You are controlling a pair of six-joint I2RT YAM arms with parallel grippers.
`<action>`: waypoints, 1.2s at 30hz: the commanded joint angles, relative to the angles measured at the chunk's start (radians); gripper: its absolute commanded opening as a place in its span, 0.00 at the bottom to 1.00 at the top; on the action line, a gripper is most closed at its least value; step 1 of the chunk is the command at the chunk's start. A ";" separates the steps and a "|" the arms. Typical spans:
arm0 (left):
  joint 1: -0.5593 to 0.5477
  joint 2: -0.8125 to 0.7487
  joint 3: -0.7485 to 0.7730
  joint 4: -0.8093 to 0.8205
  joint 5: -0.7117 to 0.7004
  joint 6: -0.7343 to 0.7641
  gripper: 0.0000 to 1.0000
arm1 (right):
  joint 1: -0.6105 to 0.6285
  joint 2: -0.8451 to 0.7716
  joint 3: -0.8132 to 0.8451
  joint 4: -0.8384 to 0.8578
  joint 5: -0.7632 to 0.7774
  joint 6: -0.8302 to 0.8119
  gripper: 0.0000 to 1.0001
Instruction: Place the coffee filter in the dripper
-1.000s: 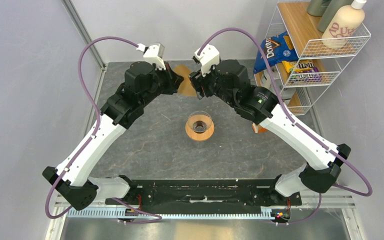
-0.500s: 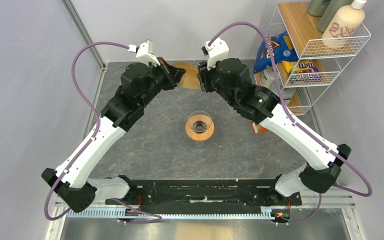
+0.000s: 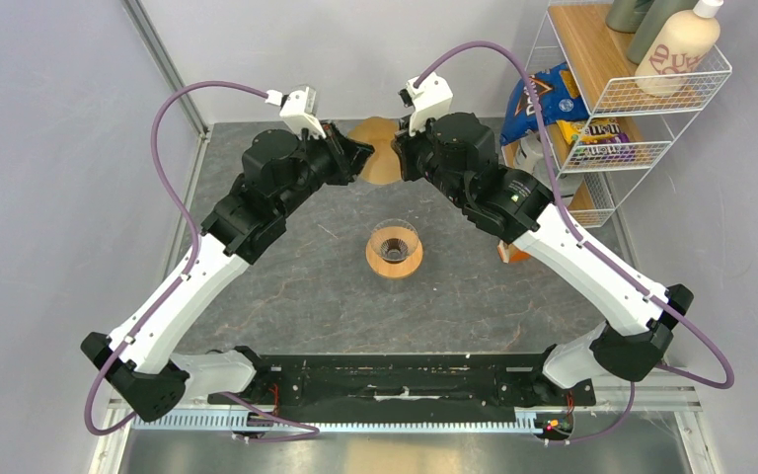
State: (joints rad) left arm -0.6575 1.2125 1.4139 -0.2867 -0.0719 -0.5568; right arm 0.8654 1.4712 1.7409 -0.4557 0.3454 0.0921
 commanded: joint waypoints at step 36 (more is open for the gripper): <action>-0.018 0.011 0.037 0.017 0.001 0.221 0.47 | 0.048 -0.031 -0.005 0.058 -0.010 -0.079 0.00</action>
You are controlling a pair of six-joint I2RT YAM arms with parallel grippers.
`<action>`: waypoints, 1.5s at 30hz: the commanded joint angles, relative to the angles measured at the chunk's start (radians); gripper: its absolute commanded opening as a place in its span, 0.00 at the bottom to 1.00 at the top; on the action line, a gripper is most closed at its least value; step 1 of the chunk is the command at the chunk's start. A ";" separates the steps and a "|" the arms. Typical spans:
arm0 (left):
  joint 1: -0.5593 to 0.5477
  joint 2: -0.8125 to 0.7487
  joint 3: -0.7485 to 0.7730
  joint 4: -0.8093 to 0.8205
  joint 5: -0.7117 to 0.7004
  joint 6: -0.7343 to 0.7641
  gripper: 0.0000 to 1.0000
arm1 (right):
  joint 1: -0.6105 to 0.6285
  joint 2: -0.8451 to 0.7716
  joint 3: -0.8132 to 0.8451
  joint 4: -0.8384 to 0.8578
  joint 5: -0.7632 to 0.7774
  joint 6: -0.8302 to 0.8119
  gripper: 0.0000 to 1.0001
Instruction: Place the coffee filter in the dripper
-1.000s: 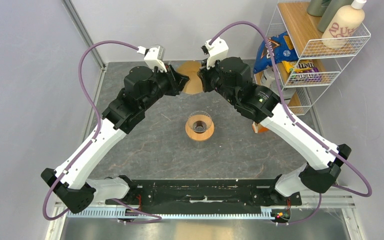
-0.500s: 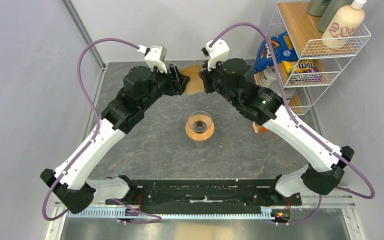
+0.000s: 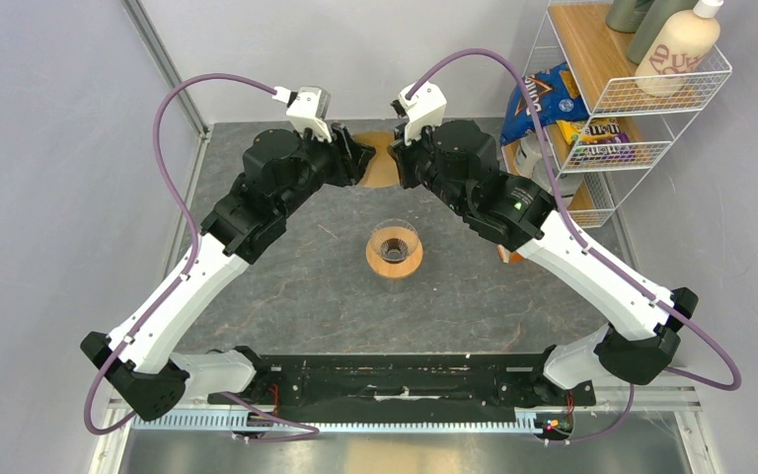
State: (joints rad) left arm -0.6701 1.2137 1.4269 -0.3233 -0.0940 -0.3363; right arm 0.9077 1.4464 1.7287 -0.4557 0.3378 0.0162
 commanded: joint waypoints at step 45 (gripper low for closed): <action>-0.010 0.004 0.014 0.069 0.017 -0.212 0.02 | -0.044 -0.060 -0.020 0.041 -0.091 0.063 0.53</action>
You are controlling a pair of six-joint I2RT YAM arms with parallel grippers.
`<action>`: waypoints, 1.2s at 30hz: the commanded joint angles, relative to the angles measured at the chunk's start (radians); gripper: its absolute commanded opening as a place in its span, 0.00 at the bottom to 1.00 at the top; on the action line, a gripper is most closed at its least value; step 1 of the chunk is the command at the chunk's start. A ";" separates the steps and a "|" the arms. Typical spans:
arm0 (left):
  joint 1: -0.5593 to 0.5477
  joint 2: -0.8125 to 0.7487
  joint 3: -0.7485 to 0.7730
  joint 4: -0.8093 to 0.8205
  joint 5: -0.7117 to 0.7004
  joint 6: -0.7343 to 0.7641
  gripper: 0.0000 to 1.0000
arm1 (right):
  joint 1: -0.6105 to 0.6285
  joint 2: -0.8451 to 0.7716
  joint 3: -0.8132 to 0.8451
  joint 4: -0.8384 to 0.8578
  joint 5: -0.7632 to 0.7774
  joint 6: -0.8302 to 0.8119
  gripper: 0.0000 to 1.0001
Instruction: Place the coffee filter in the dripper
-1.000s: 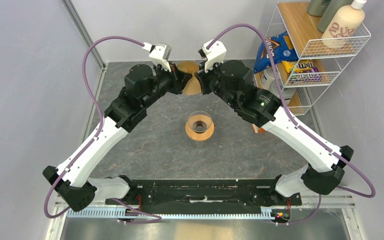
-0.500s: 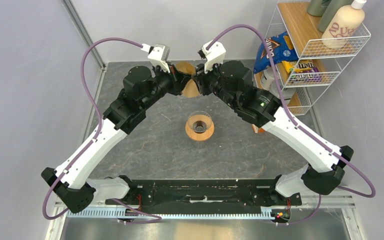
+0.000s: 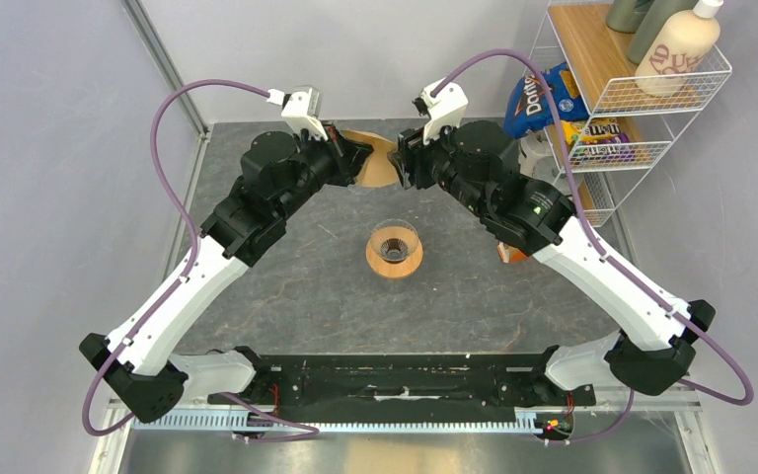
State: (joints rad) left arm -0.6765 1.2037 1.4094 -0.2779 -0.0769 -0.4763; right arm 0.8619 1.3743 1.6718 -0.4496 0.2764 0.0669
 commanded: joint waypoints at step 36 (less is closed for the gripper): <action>-0.008 0.001 0.052 -0.054 -0.037 0.189 0.67 | 0.030 0.085 0.098 0.019 0.057 -0.147 0.00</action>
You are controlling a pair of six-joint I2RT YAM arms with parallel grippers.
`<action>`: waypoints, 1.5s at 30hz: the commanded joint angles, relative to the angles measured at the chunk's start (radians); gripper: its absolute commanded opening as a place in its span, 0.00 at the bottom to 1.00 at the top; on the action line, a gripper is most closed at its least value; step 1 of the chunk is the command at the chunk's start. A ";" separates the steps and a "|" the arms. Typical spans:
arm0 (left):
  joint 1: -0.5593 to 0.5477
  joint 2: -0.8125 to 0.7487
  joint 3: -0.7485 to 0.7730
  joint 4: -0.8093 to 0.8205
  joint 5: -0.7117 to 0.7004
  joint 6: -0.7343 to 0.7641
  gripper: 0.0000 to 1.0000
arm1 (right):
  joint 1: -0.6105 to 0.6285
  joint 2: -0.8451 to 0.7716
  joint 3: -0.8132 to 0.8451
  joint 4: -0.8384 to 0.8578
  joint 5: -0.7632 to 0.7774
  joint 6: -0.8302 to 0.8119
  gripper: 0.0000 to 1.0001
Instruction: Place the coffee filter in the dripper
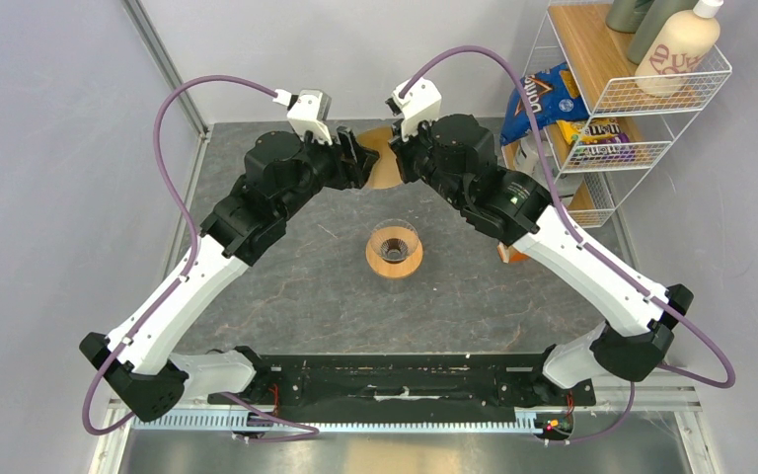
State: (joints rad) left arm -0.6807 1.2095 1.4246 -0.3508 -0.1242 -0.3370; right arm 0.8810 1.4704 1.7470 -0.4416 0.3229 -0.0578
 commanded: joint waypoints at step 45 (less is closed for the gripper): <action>-0.006 -0.002 0.023 0.008 0.085 0.088 0.58 | 0.034 0.005 0.063 -0.053 0.005 -0.022 0.00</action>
State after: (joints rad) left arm -0.6830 1.2068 1.4178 -0.3141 -0.0662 -0.2859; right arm 0.9081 1.4765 1.7679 -0.5034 0.3260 -0.0509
